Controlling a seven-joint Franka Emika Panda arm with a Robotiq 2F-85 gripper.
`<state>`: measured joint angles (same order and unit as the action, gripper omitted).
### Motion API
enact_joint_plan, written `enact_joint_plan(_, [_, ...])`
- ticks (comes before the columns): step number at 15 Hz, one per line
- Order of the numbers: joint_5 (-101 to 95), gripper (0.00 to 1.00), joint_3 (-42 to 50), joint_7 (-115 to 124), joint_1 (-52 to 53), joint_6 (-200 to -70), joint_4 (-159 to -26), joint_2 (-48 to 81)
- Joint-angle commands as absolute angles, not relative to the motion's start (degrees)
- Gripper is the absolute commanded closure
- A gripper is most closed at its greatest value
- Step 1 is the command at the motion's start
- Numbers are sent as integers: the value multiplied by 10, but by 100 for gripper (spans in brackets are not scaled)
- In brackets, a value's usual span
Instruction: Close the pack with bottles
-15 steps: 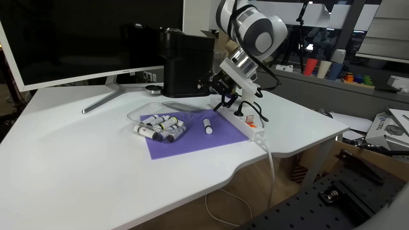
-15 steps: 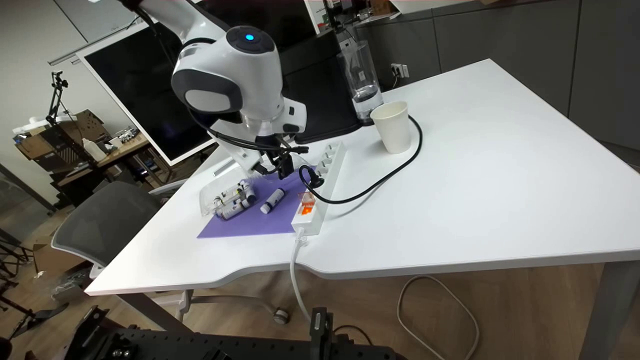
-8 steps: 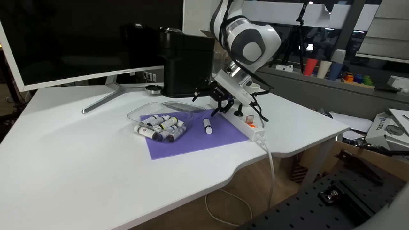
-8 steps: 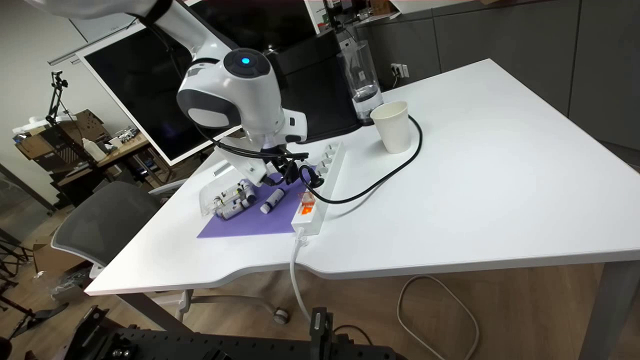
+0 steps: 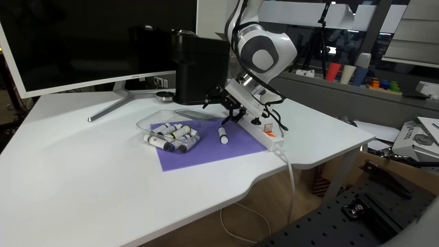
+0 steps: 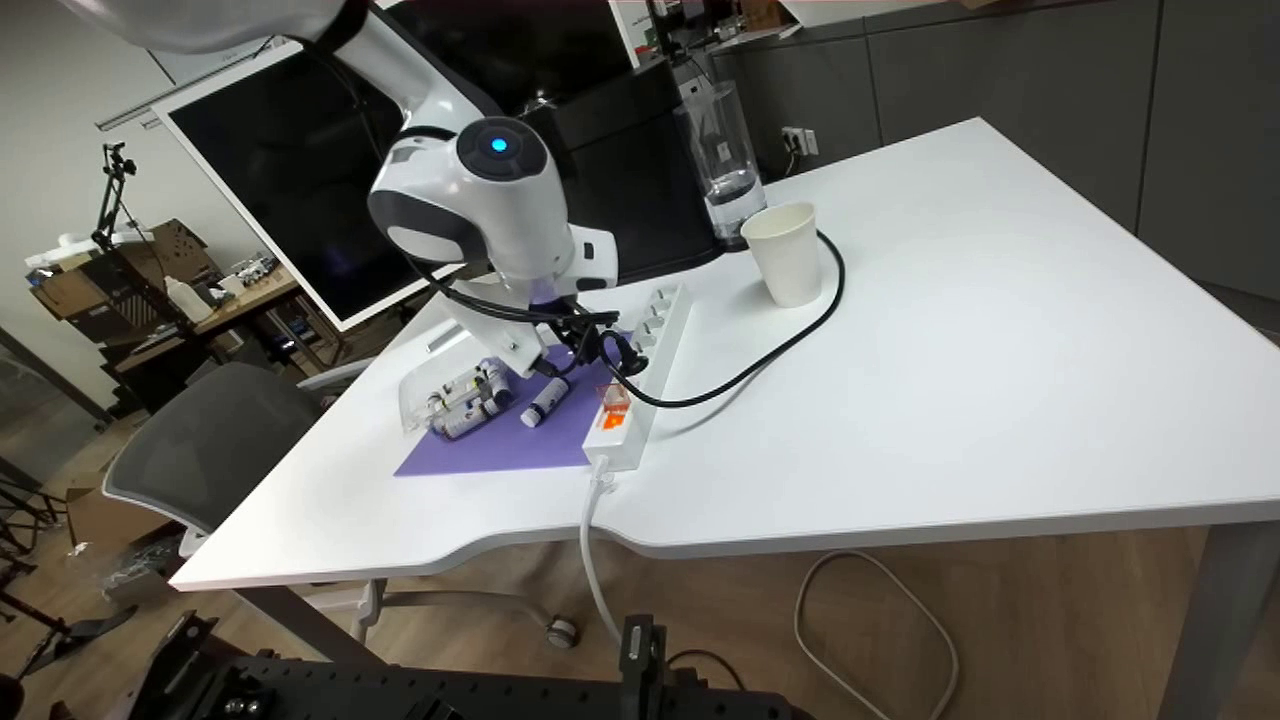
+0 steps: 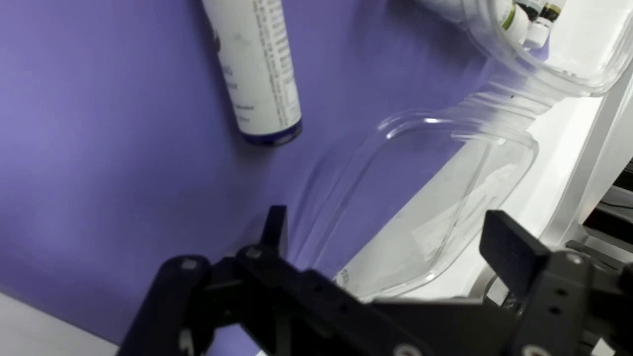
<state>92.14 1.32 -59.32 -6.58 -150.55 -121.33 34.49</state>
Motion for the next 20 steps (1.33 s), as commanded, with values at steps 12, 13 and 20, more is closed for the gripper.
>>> enact_joint_plan(12, [961, 0, 47, -697, -63, -1352, -1196, 354])
enact_joint_plan(13, [960, 0, 48, -719, -61, -1346, -1203, 348])
enact_joint_plan(20, [986, 0, 52, -916, -37, -1358, -1280, 282])
